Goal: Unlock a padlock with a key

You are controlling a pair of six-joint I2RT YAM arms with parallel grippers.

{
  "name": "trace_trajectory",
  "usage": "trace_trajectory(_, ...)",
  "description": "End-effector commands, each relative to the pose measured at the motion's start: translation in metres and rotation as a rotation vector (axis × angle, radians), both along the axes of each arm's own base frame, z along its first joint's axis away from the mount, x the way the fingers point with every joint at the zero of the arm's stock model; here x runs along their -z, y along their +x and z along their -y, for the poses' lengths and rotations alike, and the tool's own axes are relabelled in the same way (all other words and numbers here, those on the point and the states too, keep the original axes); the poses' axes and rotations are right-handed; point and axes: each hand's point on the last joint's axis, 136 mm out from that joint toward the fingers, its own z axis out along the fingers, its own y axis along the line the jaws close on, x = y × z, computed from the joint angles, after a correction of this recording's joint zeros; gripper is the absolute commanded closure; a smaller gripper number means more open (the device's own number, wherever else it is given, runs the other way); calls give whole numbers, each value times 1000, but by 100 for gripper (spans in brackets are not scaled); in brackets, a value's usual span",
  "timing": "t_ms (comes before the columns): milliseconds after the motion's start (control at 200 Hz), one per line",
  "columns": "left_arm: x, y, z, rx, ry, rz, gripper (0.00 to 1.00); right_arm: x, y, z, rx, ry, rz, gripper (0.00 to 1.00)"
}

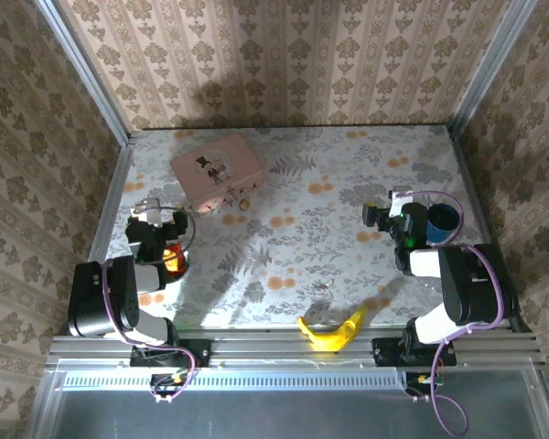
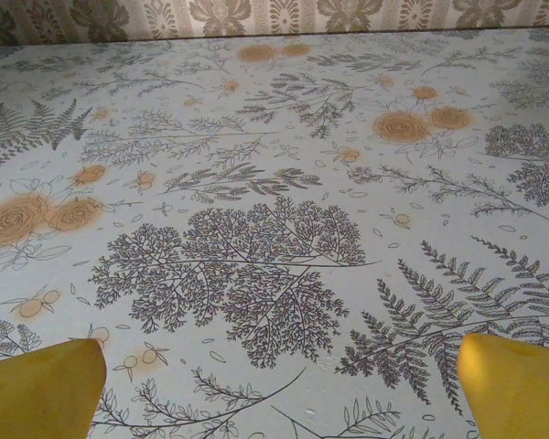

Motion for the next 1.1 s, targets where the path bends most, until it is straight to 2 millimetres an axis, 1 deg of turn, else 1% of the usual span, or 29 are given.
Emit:
trace_trajectory(0, -7, 0, 0, 5, -2, 35, 0, -7, 5, 1, 14, -7, 20, 0)
trace_trajectory(300, -7, -4, -3, -16, -2, 49, 0, -7, 5, 2, 15, -7, 20, 0)
trace_trajectory(1095, -8, -4, -4, -26, -3, 53, 0, -6, 5, 1, 14, -7, 20, 0)
